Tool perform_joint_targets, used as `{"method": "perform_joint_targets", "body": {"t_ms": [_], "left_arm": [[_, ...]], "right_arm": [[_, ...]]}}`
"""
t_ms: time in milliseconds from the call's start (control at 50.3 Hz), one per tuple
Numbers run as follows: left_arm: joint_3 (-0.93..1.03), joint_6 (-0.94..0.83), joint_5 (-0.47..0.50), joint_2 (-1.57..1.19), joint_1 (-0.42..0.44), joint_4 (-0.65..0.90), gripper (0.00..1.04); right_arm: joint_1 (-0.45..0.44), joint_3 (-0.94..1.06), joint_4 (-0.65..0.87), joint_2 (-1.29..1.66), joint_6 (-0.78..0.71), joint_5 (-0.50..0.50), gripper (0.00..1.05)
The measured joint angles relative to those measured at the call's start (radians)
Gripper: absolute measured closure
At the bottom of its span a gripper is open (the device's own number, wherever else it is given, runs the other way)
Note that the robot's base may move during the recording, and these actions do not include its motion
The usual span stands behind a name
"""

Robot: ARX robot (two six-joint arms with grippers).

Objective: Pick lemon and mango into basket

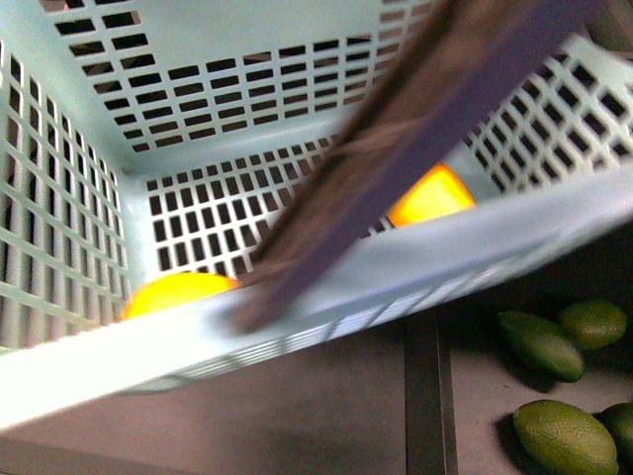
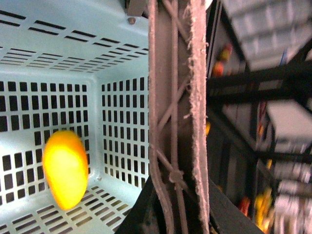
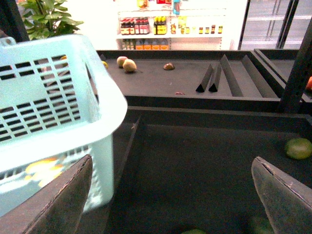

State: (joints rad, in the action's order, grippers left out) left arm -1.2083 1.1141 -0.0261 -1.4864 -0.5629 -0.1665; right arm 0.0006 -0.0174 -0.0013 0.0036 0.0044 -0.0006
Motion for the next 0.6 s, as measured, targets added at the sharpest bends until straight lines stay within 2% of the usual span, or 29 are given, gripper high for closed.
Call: {"method": "perform_joint_targets", "body": {"t_ms": [79, 119, 298, 437, 596], "left_arm": [[0.02, 0.179, 0.185, -0.027, 0.019, 0.109, 0.99], [0.02, 0.222, 0.214, -0.047, 0.056, 0.138, 0.99], [-0.007, 0.285, 0.192, -0.234, 0.188, 0.184, 0.99], [-0.113, 0.344, 0.177, -0.444, 0.232, 0.205, 0.99], [-0.179, 0.438, 0.204, -0.54, 0.257, 0.251, 0.99]], "right_arm": [[0.0, 0.0, 0.0, 0.0, 0.0, 0.001, 0.09], [0.0, 0.0, 0.0, 0.0, 0.0, 0.003, 0.09], [0.0, 0.0, 0.0, 0.0, 0.0, 0.001, 0.09], [0.0, 0.0, 0.0, 0.0, 0.0, 0.002, 0.09], [0.0, 0.0, 0.0, 0.0, 0.0, 0.001, 0.09]]}}
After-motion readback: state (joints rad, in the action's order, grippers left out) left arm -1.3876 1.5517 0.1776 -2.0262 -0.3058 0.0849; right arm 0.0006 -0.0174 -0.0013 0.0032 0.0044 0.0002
